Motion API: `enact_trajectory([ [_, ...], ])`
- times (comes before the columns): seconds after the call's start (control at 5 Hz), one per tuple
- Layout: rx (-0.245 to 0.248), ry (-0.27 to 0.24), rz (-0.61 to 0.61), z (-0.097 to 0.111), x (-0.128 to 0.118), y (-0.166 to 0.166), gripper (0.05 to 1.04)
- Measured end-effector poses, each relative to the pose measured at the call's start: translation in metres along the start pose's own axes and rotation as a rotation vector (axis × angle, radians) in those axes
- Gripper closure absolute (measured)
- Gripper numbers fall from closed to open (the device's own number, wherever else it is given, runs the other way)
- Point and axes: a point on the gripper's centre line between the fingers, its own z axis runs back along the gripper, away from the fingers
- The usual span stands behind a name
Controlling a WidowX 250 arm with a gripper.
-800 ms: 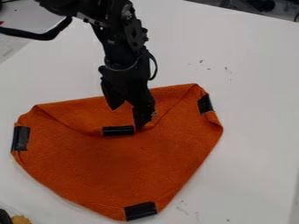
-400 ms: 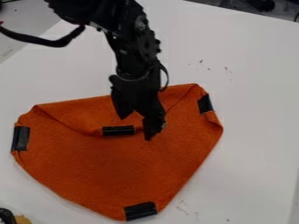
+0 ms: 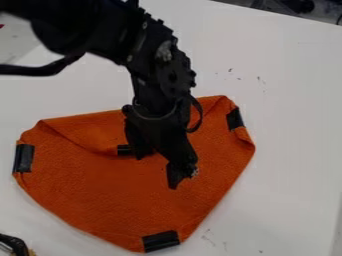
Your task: Fold the cloth from bottom right to top left
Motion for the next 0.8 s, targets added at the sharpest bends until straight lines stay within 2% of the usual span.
enact_trajectory([
  [0.2,-0.016,0.006,0.062,0.003,-0.032,-0.018,0.084],
  [0.4,-0.045,-0.018,0.095,0.003,-0.047,-0.034,0.084],
  [0.6,-0.043,-0.034,0.125,0.000,-0.055,-0.050,0.084],
  [0.8,-0.069,-0.026,0.151,-0.015,-0.051,-0.050,0.084],
])
